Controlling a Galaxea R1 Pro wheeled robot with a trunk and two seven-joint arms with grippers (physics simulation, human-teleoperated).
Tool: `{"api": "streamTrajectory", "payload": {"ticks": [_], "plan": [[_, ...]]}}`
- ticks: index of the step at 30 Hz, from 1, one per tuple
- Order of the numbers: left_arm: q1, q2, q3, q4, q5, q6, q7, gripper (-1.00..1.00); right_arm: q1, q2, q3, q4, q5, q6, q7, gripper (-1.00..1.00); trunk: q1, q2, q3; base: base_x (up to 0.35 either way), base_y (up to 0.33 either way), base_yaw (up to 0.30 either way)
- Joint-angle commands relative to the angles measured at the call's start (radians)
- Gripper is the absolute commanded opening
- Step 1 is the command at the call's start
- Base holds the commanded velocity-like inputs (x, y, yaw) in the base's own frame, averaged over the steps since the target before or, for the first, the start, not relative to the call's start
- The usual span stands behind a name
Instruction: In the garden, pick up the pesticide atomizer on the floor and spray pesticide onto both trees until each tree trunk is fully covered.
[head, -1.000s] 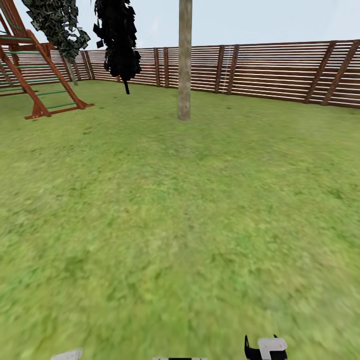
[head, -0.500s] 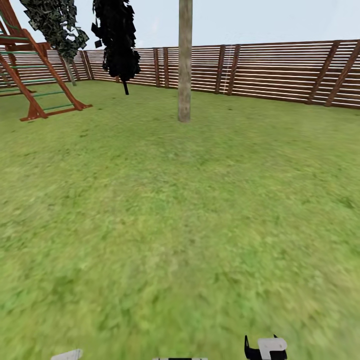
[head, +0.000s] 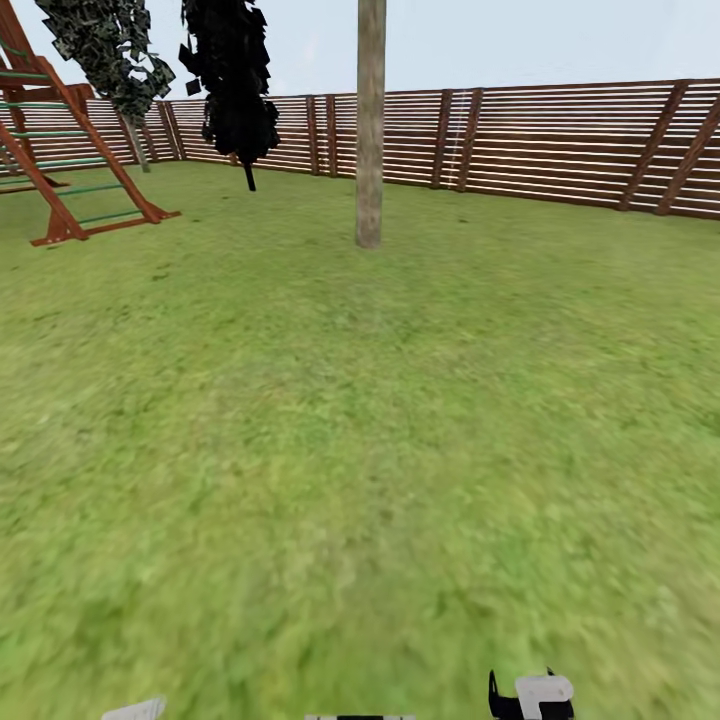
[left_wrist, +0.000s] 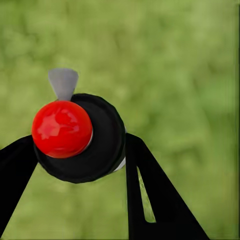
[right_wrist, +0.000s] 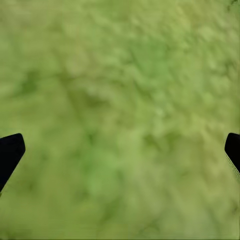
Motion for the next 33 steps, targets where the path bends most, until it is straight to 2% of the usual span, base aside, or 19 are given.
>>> {"api": "streamTrajectory", "payload": {"ticks": [1,33], "plan": [[0.0,0.0,0.0,0.0,0.0,0.0,0.0,-1.0,0.0,0.0,0.0,0.0,0.0,0.0,0.0,1.0,0.0,0.0,0.0,0.34,0.0,0.0],[0.0,0.0,0.0,0.0,0.0,0.0,0.0,-1.0,0.0,0.0,0.0,0.0,0.0,0.0,0.0,1.0,0.0,0.0,0.0,0.34,0.0,0.0]]}}
